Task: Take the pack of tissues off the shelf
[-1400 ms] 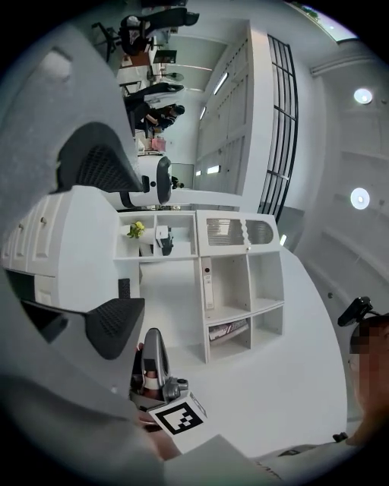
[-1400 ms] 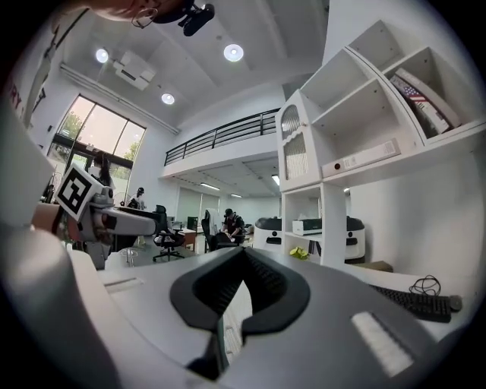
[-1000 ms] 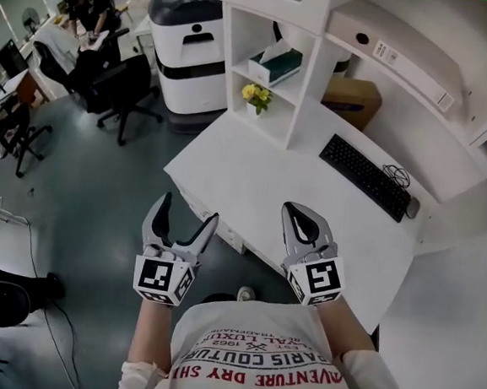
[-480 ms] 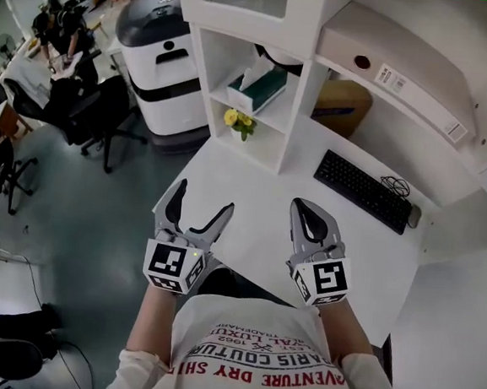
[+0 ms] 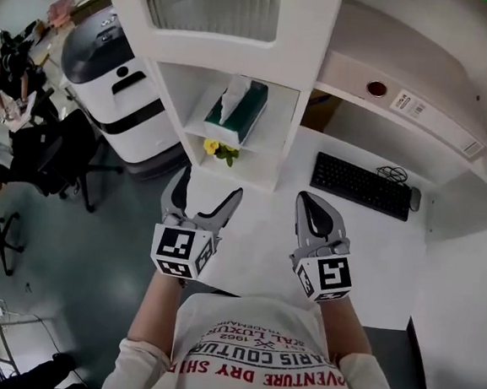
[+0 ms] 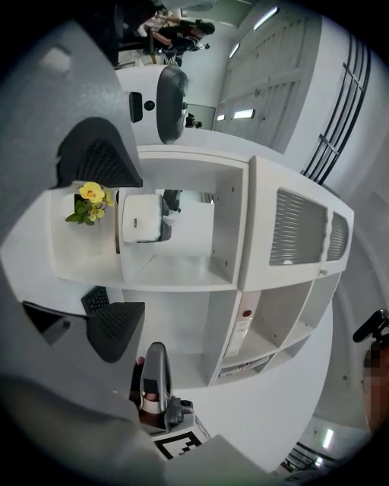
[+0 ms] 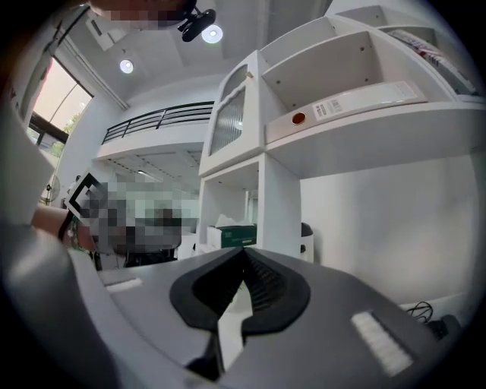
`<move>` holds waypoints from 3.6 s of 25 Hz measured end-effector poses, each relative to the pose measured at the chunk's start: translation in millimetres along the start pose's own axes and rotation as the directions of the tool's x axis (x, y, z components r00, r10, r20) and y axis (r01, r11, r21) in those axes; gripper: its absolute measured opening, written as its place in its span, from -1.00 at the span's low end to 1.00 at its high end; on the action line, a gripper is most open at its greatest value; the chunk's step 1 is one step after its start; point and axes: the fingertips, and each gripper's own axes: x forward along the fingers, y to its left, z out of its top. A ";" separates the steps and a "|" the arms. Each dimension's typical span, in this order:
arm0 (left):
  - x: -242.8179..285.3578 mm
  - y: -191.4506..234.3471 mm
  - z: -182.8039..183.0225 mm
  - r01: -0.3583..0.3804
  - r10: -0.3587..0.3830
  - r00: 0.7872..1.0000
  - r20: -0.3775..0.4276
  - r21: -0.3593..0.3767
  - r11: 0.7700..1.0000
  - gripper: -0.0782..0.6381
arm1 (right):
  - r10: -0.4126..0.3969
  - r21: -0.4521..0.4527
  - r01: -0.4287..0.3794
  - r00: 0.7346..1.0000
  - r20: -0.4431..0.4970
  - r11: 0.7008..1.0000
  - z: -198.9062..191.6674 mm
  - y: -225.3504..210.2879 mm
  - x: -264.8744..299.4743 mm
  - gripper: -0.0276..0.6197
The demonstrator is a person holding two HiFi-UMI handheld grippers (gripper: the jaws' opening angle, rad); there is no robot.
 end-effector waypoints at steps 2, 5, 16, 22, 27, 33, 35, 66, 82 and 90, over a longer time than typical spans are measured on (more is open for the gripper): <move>21.0 11.1 -4.6 0.023 -0.023 1.000 -0.022 -0.004 1.000 0.56 | -0.044 0.015 0.045 0.999 -0.012 0.999 -3.4 -5.6 10.5 -0.91; 50.6 22.9 -10.1 0.060 -0.060 0.997 -0.051 0.003 0.998 0.62 | -0.088 0.007 0.088 0.996 -0.029 0.996 -6.9 -9.2 25.3 -0.91; 128.3 41.2 -10.5 0.145 -0.141 0.988 -0.071 0.067 0.987 0.79 | -0.176 -0.034 0.174 0.982 -0.076 0.984 -20.7 -15.7 60.0 -0.91; 155.2 46.0 -13.5 0.123 -0.113 0.988 -0.105 0.091 0.988 0.79 | -0.223 -0.026 0.222 0.969 -0.102 0.975 -27.0 -31.6 61.1 -0.91; 160.3 48.5 -16.8 0.112 -0.096 0.989 -0.113 0.144 0.983 0.60 | -0.251 -0.023 0.250 0.961 -0.113 0.968 -33.5 -39.0 58.4 -0.91; 159.0 48.8 -12.9 0.114 -0.102 0.991 -0.090 0.153 0.982 0.44 | -0.255 -0.022 0.254 0.959 -0.120 0.967 -37.0 -39.5 56.0 -0.91; 154.9 47.5 -12.3 0.131 -0.118 0.989 -0.093 0.141 0.981 0.42 | -0.253 -0.027 0.251 0.961 -0.115 0.967 -34.7 -37.7 56.0 -0.91; -39.8 52.9 -35.3 0.216 -0.213 0.976 -0.032 0.134 0.967 0.43 | -0.092 -0.037 0.092 0.995 -0.023 0.995 -20.3 54.5 22.7 -0.91; -41.2 47.8 -27.1 0.237 -0.238 0.971 -0.010 0.128 0.963 0.43 | -0.045 -0.086 0.045 0.999 -0.003 0.995 -8.6 63.6 24.1 -0.91; -32.6 47.4 -24.1 0.237 -0.238 0.971 -0.005 0.137 0.962 0.43 | -0.050 -0.105 0.049 0.999 -0.008 0.993 -9.6 59.0 30.7 -0.91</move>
